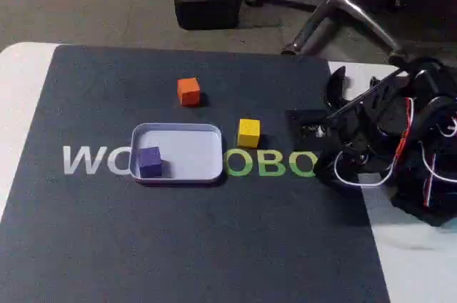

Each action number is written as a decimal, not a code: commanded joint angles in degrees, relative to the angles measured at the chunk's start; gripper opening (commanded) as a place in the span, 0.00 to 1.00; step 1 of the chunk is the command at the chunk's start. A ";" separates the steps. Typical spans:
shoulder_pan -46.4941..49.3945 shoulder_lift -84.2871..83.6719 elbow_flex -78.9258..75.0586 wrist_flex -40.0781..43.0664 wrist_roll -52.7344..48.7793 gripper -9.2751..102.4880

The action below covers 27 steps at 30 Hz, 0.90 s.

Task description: Move blocks one by one until all three blocks are in the tray.

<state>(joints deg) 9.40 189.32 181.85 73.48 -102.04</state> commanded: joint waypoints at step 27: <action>12.66 -14.85 -29.97 3.25 -5.54 0.05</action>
<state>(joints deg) 22.59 183.96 159.08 76.46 -109.07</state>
